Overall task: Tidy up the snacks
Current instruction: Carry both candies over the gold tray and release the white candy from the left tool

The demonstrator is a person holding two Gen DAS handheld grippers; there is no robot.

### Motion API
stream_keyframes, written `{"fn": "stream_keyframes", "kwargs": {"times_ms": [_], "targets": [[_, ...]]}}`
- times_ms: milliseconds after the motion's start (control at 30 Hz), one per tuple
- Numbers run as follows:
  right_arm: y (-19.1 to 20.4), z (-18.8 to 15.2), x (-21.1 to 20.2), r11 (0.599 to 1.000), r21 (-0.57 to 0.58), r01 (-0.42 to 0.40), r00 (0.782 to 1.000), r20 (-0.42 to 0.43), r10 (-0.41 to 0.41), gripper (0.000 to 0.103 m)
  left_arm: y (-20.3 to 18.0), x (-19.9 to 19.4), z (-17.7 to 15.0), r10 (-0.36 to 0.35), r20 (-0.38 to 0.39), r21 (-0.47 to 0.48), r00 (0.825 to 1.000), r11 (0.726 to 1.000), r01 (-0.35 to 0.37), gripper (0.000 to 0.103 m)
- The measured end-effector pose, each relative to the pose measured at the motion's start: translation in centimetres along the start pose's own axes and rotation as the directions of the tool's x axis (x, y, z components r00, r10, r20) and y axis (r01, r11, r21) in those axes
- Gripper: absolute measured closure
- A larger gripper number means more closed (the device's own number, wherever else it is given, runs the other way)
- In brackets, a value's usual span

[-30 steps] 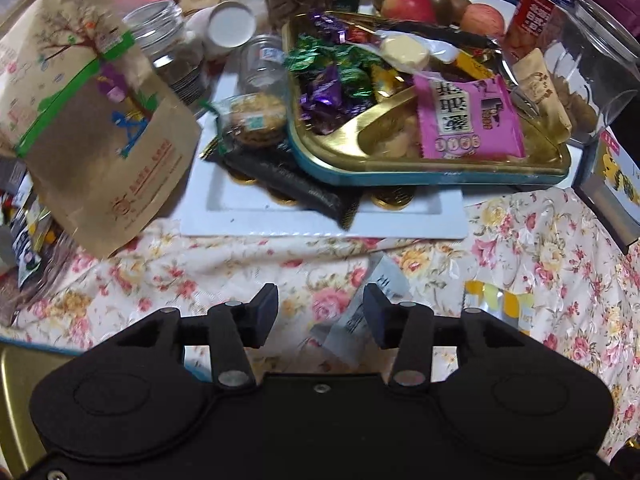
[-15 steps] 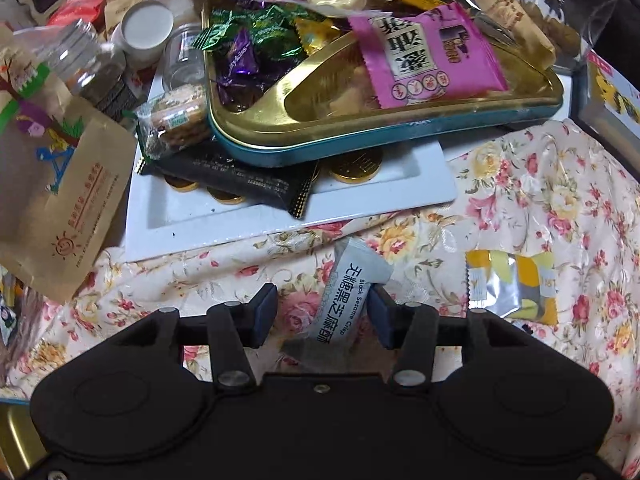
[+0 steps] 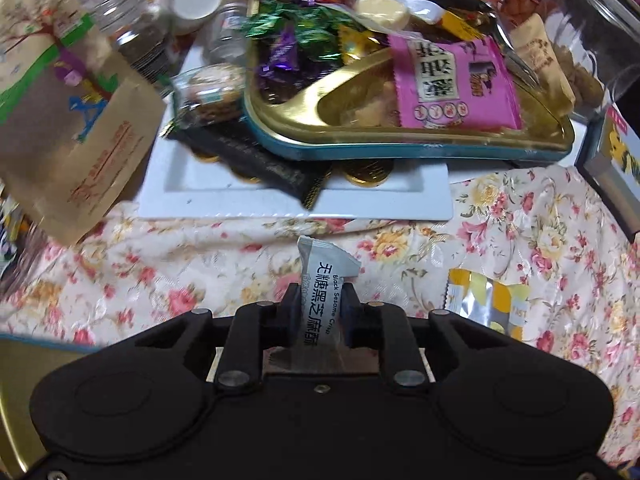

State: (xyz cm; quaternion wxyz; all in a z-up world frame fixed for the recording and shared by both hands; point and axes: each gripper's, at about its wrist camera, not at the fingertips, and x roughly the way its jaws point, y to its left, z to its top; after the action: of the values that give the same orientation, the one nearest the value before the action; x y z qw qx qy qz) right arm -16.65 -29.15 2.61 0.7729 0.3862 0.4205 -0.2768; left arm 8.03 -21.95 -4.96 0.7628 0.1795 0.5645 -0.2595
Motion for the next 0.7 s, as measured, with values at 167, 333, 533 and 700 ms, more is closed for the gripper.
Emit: {"fn": "stream_keyframes", "kwargs": {"times_ms": [167, 333, 533, 700], "targets": [[1.1, -0.1, -0.3, 1.0, -0.005, -0.009, 1.0, 0.01, 0.009, 0.072, 2.9, -4.6, -1.2, 0.017, 0.019, -0.068, 1.0, 0.998, -0.015, 0.076], [3.8, -0.5, -0.5, 0.999, -0.034, -0.041, 0.999, 0.014, 0.042, 0.072, 6.7, -10.7, -2.3, 0.116, 0.108, -0.075, 0.987, 0.991, -0.108, 0.076], [8.9, -2.2, 0.6, 0.989, -0.126, -0.08, 0.997, 0.0, 0.08, 0.072, 13.8, -15.4, -6.1, 0.236, 0.124, -0.208, 0.964, 0.956, -0.207, 0.076], [13.7, -4.9, 1.8, 0.96, -0.243, -0.14, 0.99, -0.033, 0.136, 0.072, 19.6, -16.5, -9.1, 0.341, 0.109, -0.328, 0.934, 0.899, -0.291, 0.076]]}}
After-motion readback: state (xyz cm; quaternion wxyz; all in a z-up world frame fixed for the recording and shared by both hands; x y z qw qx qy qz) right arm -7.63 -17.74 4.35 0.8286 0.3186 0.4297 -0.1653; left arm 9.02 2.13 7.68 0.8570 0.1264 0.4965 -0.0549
